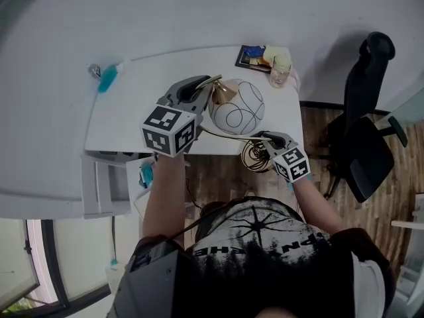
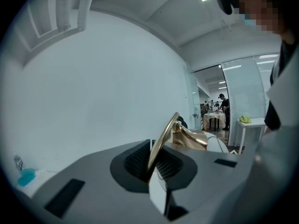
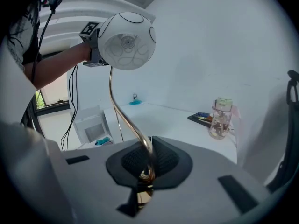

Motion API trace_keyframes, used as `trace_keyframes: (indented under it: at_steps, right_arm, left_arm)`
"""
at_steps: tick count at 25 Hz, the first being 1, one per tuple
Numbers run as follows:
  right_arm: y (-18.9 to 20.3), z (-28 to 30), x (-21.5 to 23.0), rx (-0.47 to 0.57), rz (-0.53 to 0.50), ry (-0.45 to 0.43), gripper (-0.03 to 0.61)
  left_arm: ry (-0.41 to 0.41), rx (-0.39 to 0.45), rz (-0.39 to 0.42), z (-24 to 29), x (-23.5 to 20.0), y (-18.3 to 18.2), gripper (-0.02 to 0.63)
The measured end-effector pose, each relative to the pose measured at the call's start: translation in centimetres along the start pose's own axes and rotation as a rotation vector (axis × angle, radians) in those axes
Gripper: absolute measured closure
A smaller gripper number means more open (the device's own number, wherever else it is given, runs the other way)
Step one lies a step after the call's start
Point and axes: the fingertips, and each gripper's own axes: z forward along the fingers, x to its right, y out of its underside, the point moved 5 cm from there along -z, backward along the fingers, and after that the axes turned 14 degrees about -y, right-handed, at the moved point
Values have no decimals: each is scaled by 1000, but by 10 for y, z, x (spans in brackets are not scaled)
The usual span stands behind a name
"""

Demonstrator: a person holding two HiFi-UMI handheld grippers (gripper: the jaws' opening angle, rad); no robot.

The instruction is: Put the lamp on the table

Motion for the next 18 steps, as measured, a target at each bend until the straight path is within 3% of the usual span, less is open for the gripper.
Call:
trace_keyframes:
  at_steps: [18]
  right_arm:
    - [-15,28,49,-6,10,-9,558]
  left_arm:
    - [-1,-9,-2,52,-25,-2,591]
